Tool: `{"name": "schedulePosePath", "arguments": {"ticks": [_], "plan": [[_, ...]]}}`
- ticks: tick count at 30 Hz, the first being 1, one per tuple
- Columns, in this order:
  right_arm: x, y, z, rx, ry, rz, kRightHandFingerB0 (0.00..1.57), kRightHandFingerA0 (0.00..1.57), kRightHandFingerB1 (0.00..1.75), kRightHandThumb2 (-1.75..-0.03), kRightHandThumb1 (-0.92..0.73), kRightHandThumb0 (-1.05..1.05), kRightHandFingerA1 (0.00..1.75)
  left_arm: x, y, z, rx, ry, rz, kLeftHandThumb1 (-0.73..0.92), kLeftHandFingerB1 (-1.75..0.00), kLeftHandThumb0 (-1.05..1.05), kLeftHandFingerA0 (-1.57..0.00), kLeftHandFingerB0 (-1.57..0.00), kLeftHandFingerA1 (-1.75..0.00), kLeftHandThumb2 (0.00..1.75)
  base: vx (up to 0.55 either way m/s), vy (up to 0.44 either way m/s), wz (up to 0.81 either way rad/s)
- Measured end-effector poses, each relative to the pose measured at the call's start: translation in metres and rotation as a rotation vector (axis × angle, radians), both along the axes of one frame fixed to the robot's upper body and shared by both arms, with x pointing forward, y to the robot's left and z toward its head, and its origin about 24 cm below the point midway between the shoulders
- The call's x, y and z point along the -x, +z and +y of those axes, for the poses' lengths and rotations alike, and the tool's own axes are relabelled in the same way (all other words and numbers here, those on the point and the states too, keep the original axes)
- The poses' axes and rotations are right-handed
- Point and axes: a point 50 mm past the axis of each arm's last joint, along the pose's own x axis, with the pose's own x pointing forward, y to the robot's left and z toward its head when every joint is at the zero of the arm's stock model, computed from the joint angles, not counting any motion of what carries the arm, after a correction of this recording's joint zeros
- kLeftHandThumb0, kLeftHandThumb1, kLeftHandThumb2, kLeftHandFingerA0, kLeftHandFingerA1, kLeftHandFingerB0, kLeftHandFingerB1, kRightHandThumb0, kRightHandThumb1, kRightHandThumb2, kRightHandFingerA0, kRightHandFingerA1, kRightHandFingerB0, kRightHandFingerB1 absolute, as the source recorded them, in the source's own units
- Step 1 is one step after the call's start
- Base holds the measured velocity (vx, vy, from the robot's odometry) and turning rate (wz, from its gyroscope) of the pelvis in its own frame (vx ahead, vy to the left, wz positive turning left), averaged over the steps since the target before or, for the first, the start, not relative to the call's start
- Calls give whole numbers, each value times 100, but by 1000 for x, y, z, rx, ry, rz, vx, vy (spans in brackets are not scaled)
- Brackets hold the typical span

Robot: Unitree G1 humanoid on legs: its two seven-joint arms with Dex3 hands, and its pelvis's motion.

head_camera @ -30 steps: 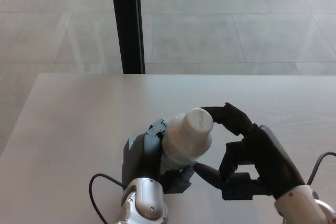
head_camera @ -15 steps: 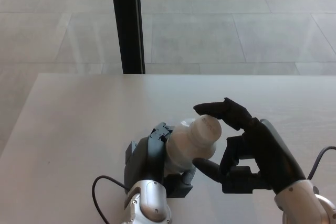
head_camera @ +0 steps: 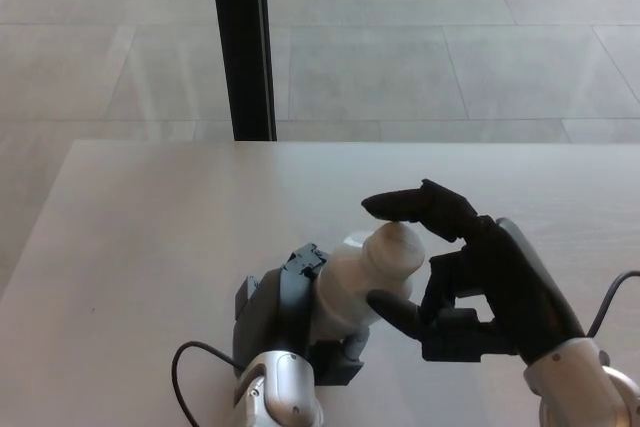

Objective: The robot uses its left hand to to lift the bottle kept on the middle of the desk and tilts it towards its right hand. It then uses its right hand to rotate its cap to open it and places the bottle and cap back on the desk

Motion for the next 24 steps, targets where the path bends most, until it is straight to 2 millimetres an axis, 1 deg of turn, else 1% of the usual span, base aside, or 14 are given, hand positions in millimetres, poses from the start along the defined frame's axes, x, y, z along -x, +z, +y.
{"name": "schedulePosePath", "arguments": {"ticks": [1, 2, 4, 5, 7, 8, 9, 15, 16, 17, 19, 20, 21, 24], "plan": [[0, 0, 0, 0, 0, -1, 48, 125, 74, -68, -60, -61, 131, 0, 0, 0, 0, 0, 0, 73, -149, 0, -88, -74, -175, 118, 0, 0, 0], [0, 0, -1, -1, -1, -2, 50, 126, 76, -75, -58, -55, 134, 0, 0, 1, 1, 1, -1, 69, -173, -1, -90, -71, -175, 122, 0, 0, 0], [0, 0, -2, -3, -4, -2, 58, 129, 77, -91, -52, -43, 135, 0, -1, 1, 3, 1, 0, 69, -174, -1, -93, -71, -175, 124, 0, 0, 0], [0, 0, -2, -5, -6, -2, 57, 139, 77, -105, -45, -40, 131, 1, -1, 1, 4, 2, 0, 70, -174, -2, -93, -71, -175, 123, 0, 0, 0], [0, -2, -4, -5, -12, 1, 53, 132, 75, -100, -44, -46, 129, 1, -1, 2, 9, 4, 2, 71, -174, -2, -94, -71, -175, 119, 0, 0, 0], [1, -2, -5, -3, -14, 2, 53, 127, 74, -83, -52, -47, 136, 1, -1, 3, 11, 5, 2, 70, -173, -1, -94, -71, -175, 121, 0, 0, 0], [1, -2, -5, 2, -15, 3, 51, 133, 74, -97, -43, -50, 129, 1, -1, 3, 11, 6, 3, 67, -174, -1, -96, -70, -175, 126, 0, 0, 0], [2, -6, -9, 42, -20, 26, 48, 130, 71, -98, -43, -48, 127, 3, -2, 4, 15, -1, -4, 62, -169, 1, -90, -71, -175, 131, 0, 0, 0], [2, -7, -9, 46, -22, 30, 47, 129, 71, -98, -43, -47, 127, 3, -2, 4, 15, -2, -5, 61, -149, -1, -96, -80, -175, 135, 0, 0, 0], [2, -8, -10, 52, -24, 35, 48, 129, 72, -98, -43, -47, 127, 3, -3, 4, 15, -4, -6, 63, -171, 1, -89, -71, -175, 130, 0, 0, 0], [2, -9, -10, 59, -24, 43, 49, 129, 73, -99, -44, -47, 127, 4, -3, 4, 16, -8, -10, 64, -172, 0, -91, -68, -175, 129, 0, 0, 0], [2, -10, -10, 62, -24, 44, 49, 129, 72, -99, -44, -48, 127, 4, -3, 4, 17, -9, -11, 65, -152, 1, -93, -78, -175, 135, 0, 0, 0], [2, -10, -10, 64, -23, 45, 49, 129, 73, -100, -45, -48, 127, 4, -3, 4, 18, -9, -12, 63, -175, -1, -92, -70, -175, 133, 0, 0, 0], [2, -11, -10, 69, -21, 49, 51, 124, 72, -85, -55, -49, 137, 3, -3, 4, 20, -10, -14, 63, -171, -1, -92, -73, -175, 133, 0, 0, 0]]}}
